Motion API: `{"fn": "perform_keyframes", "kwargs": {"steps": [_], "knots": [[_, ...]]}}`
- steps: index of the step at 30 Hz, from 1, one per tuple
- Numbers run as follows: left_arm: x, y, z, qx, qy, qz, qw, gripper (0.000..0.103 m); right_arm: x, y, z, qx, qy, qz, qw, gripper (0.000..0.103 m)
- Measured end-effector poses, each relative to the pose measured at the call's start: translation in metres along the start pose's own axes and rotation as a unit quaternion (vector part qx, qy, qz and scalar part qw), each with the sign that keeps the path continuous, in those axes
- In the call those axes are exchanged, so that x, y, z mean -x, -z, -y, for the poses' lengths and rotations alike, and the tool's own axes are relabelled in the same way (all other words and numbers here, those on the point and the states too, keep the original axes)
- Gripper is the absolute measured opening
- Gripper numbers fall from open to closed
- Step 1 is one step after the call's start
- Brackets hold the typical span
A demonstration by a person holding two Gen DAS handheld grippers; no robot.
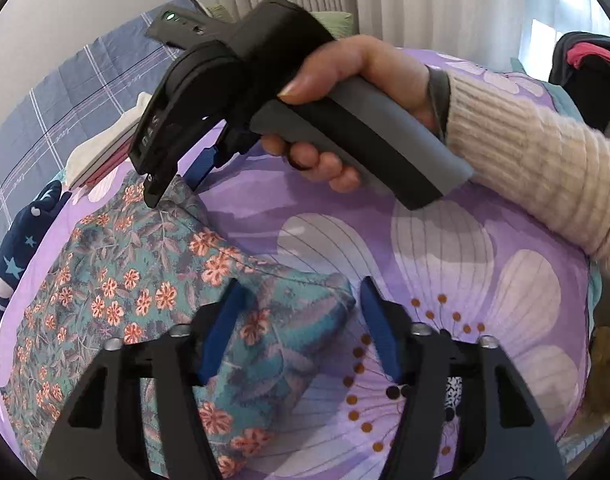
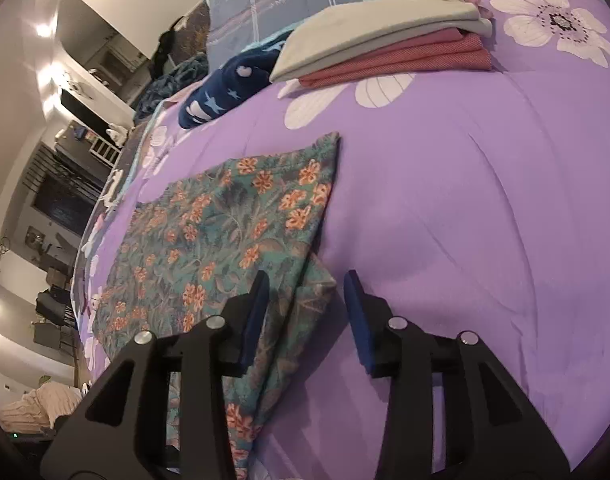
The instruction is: Fold small clothes
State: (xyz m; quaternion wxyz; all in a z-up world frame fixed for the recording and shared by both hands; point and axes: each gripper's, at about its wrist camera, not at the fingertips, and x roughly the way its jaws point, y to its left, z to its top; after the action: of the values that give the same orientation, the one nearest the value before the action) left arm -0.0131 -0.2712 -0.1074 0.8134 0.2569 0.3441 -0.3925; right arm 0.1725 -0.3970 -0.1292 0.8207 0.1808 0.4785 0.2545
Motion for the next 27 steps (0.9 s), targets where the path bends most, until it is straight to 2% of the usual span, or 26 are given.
{"fn": "perform_keyframes", "kwargs": {"steps": [5, 7, 9, 11, 12, 13, 16, 18, 20, 21, 22, 23, 24, 27], "knots": [[0.005, -0.005, 0.002, -0.003, 0.007, 0.001, 1.0, 0.017, 0.008, 0.008, 0.014, -0.018, -0.036, 0.016, 0.999, 0.042], [0.008, -0.005, 0.0, -0.002, 0.012, 0.004, 0.9999, 0.01, 0.009, 0.009, 0.01, -0.002, -0.035, 0.003, 0.999, 0.049], [0.011, -0.005, -0.005, 0.009, 0.024, 0.01, 0.9996, 0.009, 0.009, 0.01, 0.005, 0.008, -0.043, -0.003, 0.999, 0.052], [0.014, -0.006, -0.01, 0.02, 0.042, 0.02, 0.9987, 0.008, 0.004, 0.009, -0.002, 0.018, -0.042, 0.002, 0.999, 0.024], [0.013, -0.006, -0.011, 0.024, 0.047, 0.021, 0.9984, 0.008, 0.002, 0.008, -0.004, 0.019, -0.038, 0.006, 0.999, 0.005], [0.013, -0.007, -0.013, 0.029, 0.05, 0.024, 0.998, 0.008, 0.002, 0.007, -0.004, 0.013, -0.044, 0.015, 0.999, 0.005], [0.015, -0.008, -0.016, 0.037, 0.061, 0.035, 0.9968, 0.007, 0.024, 0.006, -0.013, 0.017, -0.084, 0.083, 0.993, 0.005], [0.009, -0.007, -0.013, 0.027, 0.066, 0.03, 0.997, 0.007, 0.036, 0.006, -0.023, 0.046, -0.069, 0.106, 0.991, 0.005], [-0.012, -0.001, -0.012, 0.031, 0.078, 0.004, 0.9965, 0.007, 0.028, 0.008, -0.02, 0.054, -0.03, 0.106, 0.992, 0.004], [-0.018, 0.001, -0.012, 0.038, 0.084, -0.003, 0.9957, 0.007, 0.017, 0.007, -0.011, 0.042, 0.003, 0.096, 0.994, 0.004], [-0.022, 0.003, -0.01, 0.041, 0.085, -0.002, 0.9955, 0.007, 0.008, 0.007, -0.002, 0.023, 0.018, 0.087, 0.996, 0.003], [-0.021, 0.004, -0.008, 0.038, 0.083, 0.001, 0.9958, 0.007, 0.001, 0.007, 0.01, -0.002, 0.013, 0.077, 0.997, 0.003], [-0.02, 0.003, -0.008, 0.039, 0.084, 0.004, 0.9957, 0.007, -0.001, 0.007, 0.022, -0.035, -0.015, 0.07, 0.997, 0.003], [-0.019, 0.005, -0.012, 0.048, 0.096, 0.006, 0.9942, 0.007, 0.008, 0.004, 0.02, -0.033, -0.033, 0.085, 0.995, 0.003]]}}
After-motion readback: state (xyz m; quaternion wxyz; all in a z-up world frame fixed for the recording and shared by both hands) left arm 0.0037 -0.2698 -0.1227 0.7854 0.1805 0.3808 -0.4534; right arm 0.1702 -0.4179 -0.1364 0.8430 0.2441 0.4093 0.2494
